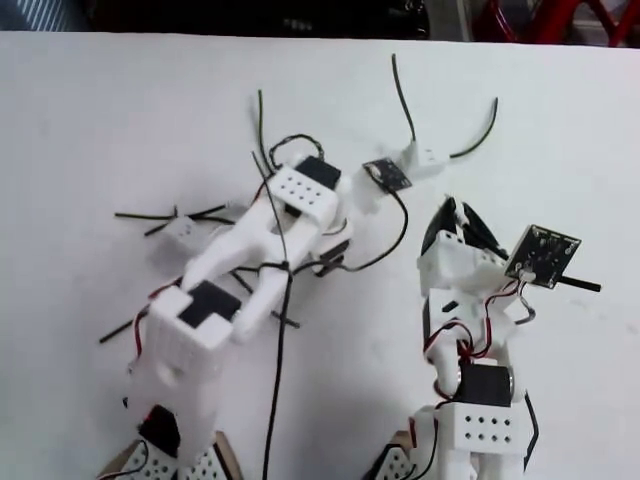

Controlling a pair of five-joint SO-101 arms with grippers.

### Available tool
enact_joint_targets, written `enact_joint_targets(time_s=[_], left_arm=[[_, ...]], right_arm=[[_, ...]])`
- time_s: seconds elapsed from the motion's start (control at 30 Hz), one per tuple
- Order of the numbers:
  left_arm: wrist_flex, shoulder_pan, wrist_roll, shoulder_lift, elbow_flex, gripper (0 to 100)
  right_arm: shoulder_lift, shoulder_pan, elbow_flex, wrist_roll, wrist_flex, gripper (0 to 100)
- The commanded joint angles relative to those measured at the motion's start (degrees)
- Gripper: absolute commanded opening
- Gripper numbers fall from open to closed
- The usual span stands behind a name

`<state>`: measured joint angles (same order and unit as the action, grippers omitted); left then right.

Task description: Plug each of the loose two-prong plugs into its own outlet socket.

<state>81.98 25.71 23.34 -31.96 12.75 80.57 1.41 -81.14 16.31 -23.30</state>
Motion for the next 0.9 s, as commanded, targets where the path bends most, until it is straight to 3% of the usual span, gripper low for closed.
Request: enact_joint_targets(time_s=[0.0,0.17,0.33,0.47,0.7,0.87], left_arm=[[-4.2,0.9,-3.4,11.3,-8.9,3],[-14.1,0.9,-8.4,16.1,-18.5,6],[-19.8,2.2,-10.7,14.9,-20.6,20],[-19.8,1.9,-10.6,13.2,-19.0,30],[-19.3,-6.9,-10.5,9.5,-12.1,30],[-14.4,-11.0,-10.4,5.1,-2.7,30]], right_arm=[[0.7,0.5,0.5,-0.1,1.4,1.6],[0.7,0.5,0.5,-0.1,1.4,1.6],[0.7,0.5,0.5,-0.1,1.4,1.6],[0.7,0.5,0.5,-0.1,1.1,1.6],[0.7,0.4,0.5,-0.1,1.1,1.6],[0.7,0.4,0.5,-0.1,1.1,1.6]])
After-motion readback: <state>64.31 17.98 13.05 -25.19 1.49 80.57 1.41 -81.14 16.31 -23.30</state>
